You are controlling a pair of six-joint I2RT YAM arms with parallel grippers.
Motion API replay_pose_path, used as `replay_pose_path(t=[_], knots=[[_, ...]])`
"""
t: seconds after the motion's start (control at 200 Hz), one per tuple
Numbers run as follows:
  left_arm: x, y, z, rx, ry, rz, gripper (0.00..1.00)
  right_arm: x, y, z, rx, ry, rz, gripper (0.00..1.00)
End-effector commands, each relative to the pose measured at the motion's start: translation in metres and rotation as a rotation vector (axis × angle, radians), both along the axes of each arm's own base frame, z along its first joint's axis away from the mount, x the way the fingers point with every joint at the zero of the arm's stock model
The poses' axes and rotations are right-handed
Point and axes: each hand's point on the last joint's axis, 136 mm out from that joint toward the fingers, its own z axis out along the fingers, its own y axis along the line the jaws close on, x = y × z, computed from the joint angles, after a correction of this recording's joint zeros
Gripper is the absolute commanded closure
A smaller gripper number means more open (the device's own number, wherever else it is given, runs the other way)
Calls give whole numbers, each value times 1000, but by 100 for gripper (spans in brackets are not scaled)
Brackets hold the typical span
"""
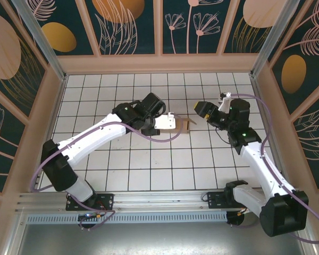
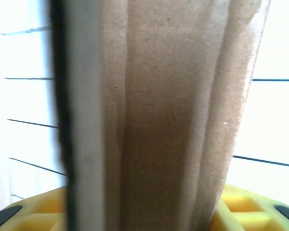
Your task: Fold the paper box
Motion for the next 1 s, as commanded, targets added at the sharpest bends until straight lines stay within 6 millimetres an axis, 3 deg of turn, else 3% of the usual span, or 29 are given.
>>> replay_pose_path(t=[0.0, 0.22, 0.34, 0.425, 0.721, 0.861, 0.996], knots=[[-28, 8, -37, 79, 195, -11, 51, 0, 1, 4, -15, -8, 24, 30], [-19, -13, -59, 101, 252, -44, 44, 4, 4, -9, -34, 26, 45, 31], [-8, -22, -66, 102, 244, -39, 32, 8, 2, -18, -73, 38, 45, 33], [1, -26, -62, 84, 214, -17, 20, 10, 3, -19, -84, 37, 48, 34], [11, -23, -44, 52, 127, 13, 2, 11, 0, -23, -148, 13, 31, 34], [14, -22, -45, 36, 93, 19, 1, 7, 5, -19, -214, -19, 25, 34], [17, -23, -44, 8, 58, 21, 1, 3, 11, -28, -330, -22, 16, 34]])
